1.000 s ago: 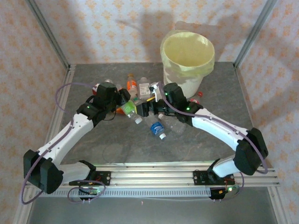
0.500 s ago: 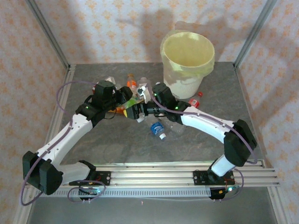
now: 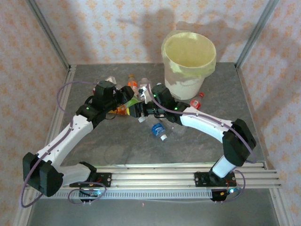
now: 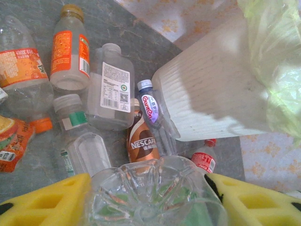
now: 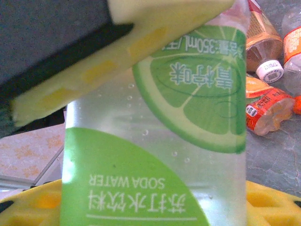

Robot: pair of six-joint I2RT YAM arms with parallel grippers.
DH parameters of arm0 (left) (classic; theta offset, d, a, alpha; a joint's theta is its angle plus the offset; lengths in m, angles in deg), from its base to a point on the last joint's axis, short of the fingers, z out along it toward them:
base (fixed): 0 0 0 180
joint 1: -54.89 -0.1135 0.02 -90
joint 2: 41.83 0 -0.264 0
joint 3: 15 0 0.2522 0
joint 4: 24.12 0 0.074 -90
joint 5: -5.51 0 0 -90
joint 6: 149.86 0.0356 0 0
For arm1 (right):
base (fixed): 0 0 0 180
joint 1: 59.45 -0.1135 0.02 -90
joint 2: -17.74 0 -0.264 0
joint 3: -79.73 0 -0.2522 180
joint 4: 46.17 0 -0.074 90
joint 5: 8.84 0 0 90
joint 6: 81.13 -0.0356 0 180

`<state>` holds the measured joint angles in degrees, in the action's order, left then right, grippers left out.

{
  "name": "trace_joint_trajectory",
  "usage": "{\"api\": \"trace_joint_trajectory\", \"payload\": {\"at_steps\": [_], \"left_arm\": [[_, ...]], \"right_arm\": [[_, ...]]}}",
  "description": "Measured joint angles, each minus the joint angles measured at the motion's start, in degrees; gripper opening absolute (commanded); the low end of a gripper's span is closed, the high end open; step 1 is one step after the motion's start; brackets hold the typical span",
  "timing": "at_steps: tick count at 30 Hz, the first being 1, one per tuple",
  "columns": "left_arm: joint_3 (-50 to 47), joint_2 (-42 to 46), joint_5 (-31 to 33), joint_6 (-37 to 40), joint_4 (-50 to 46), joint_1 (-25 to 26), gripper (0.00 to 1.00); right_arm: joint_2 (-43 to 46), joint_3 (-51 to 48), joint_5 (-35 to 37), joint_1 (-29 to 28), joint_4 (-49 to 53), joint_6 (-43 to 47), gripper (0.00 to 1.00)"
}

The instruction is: Put the plastic bottles in the bin

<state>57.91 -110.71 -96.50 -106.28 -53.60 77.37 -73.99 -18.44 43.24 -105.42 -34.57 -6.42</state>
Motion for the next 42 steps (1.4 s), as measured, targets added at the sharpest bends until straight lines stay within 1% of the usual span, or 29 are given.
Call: {"api": "trace_joint_trajectory", "payload": {"at_steps": [3, 5, 7, 13, 19, 23, 28, 32, 36, 39, 42], "left_arm": [[0.07, 0.09, 0.09, -0.11, -0.79, 0.02, 0.81], [0.15, 0.28, 0.02, -0.09, -1.55, 0.02, 0.94], [0.26, 0.83, 0.0, -0.15, -1.84, 0.02, 0.99], [0.94, 6.05, 1.2, -1.55, -4.11, 0.02, 1.0], [2.05, 10.21, 7.82, -2.67, -10.49, 0.02, 1.0], [2.03, 10.08, 13.25, -4.28, -16.28, 0.02, 1.0], [0.63, 9.7, 16.35, -6.45, -19.21, -0.02, 1.0], [-1.16, 9.31, 17.07, -8.04, -20.33, -0.15, 1.0], [-1.57, 8.79, 17.22, -9.01, -21.05, -0.15, 1.0], [-1.57, 8.55, 17.22, -9.29, -21.07, -0.15, 1.0], [-1.57, 7.72, 17.18, -9.6, -21.0, -0.5, 1.0]], "right_arm": [[0.17, 0.35, 2.23, -0.37, 1.62, 1.44, 0.53], [0.44, 1.31, 4.5, -0.07, 4.63, 3.17, 0.52], [0.81, 2.51, 6.1, 0.59, 7.89, 4.92, 0.52], [3.34, 6.93, 11.85, 3.96, 19.12, 10.12, 0.49], [7.93, 12.09, 16.22, 9.46, 27.32, 14.23, 0.49], [8.74, 19.5, 17.14, 14.78, 31.36, 16.52, 0.49], [7.89, 30.05, 16.94, 22.12, 34.38, 17.14, 0.49], [4.52, 38.97, 16.96, 26.75, 34.67, 16.61, 0.48], [-1.55, 46.64, 17.64, 29.88, 34.58, 14.95, 0.5], [-7.54, 51.84, 18.95, 31.85, 34.51, 13.03, 0.5], [-15.1, 59.41, 20.98, 33.2, 36.13, 11.91, 0.5]]}}
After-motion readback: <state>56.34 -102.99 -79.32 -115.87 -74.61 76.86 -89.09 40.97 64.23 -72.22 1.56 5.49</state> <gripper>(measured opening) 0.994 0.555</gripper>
